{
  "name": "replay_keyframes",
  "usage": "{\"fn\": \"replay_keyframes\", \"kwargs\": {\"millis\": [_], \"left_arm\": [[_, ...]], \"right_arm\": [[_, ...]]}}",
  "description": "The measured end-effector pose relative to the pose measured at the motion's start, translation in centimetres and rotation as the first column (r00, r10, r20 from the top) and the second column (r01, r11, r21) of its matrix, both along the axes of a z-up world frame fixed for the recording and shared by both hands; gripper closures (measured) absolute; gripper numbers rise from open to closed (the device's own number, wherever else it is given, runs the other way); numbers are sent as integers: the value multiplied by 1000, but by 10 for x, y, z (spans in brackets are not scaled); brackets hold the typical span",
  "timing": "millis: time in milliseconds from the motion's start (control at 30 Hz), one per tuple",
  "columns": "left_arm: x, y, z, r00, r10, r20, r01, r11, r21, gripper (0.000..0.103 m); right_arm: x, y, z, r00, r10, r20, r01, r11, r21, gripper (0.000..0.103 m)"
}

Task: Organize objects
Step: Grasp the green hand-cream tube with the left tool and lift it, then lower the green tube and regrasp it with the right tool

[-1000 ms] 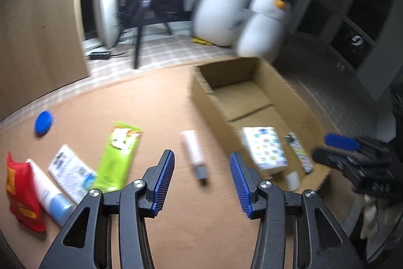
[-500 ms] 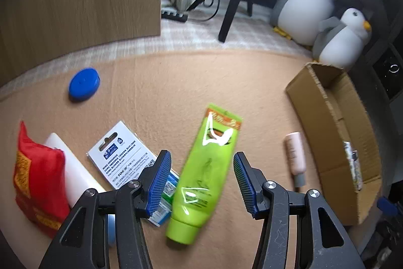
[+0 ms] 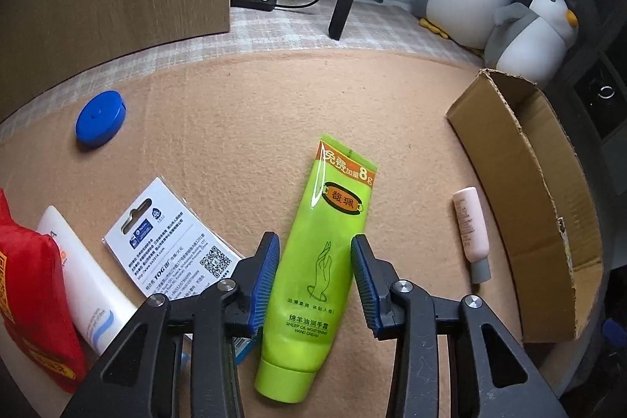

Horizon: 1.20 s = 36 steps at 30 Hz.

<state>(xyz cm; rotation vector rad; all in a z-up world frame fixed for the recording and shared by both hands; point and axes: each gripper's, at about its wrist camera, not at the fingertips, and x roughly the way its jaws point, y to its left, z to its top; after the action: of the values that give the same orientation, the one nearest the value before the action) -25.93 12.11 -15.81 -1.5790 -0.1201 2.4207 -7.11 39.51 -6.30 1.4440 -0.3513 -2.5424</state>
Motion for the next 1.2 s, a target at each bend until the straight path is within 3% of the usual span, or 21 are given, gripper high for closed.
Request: {"fn": "replay_keyframes", "kwargs": {"millis": [567, 867, 933, 1000, 1067, 1200], "left_arm": [[61, -4, -5, 1000, 8, 16, -10, 998, 68, 82], [132, -18, -6, 996, 38, 80, -51, 986, 159, 83], [145, -21, -5, 996, 31, 85, -44, 986, 160, 77], [157, -24, -2, 997, 7, 70, -17, 989, 146, 51], [165, -26, 3, 999, -5, 44, 1, 994, 105, 39], [177, -36, 1, 998, -26, 57, 19, 992, 128, 39]], "right_arm": [[3, -33, 4, 997, 75, 2, -75, 997, -12, 43], [3, -56, -5, 990, 137, 23, -137, 990, -24, 43], [2, -64, -9, 987, 158, 38, -157, 987, -37, 43], [0, -73, -14, 983, 176, 56, -174, 984, -50, 43], [-2, -82, -21, 977, 203, 71, -198, 978, -66, 43], [-8, -102, -38, 959, 256, 118, -242, 963, -119, 43]]}}
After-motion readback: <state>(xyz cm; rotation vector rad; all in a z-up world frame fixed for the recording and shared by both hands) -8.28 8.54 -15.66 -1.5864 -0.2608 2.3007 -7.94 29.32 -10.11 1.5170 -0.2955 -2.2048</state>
